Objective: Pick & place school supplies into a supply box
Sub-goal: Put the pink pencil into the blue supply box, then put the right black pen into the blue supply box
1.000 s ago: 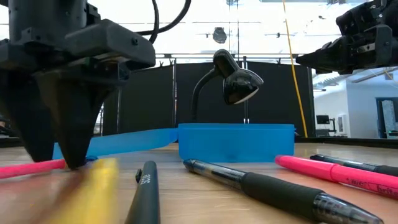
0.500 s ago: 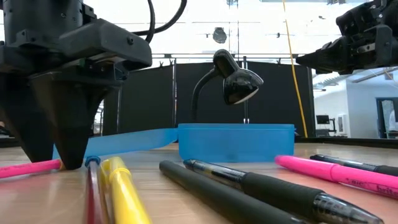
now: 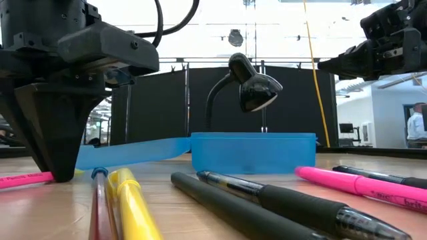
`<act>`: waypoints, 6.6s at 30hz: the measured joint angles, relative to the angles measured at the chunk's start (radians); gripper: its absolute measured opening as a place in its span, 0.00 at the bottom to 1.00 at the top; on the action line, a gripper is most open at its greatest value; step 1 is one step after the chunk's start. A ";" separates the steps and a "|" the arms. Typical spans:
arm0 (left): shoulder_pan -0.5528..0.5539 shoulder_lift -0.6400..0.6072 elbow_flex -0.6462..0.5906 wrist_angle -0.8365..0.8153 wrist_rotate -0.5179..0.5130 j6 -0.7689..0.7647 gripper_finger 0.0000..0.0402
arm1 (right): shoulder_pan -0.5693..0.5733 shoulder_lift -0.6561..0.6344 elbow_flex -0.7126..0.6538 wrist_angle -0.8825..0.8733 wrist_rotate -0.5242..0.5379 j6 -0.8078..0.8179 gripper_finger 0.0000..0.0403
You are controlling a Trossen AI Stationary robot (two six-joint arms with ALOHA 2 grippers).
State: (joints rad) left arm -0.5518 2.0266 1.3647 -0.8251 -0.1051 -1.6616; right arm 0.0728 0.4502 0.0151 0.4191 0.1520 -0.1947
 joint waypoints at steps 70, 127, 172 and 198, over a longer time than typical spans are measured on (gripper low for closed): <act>0.444 -0.019 0.248 0.072 -0.264 0.266 0.03 | 0.001 0.003 0.000 0.023 0.001 0.129 0.00; 0.491 0.082 0.169 0.154 -0.168 0.253 0.06 | 0.001 0.001 0.000 0.087 0.006 0.132 0.00; 0.424 0.016 0.179 0.011 -0.279 0.273 0.22 | 0.001 0.002 0.000 0.078 0.002 0.186 0.00; 0.258 -0.696 -0.148 0.219 -0.652 1.298 0.22 | 0.001 0.002 0.000 0.139 -0.057 0.063 0.00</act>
State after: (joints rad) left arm -0.2939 1.3310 1.2168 -0.6056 -0.7567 -0.3637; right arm 0.0738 0.4522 0.0151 0.5582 0.0955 -0.1314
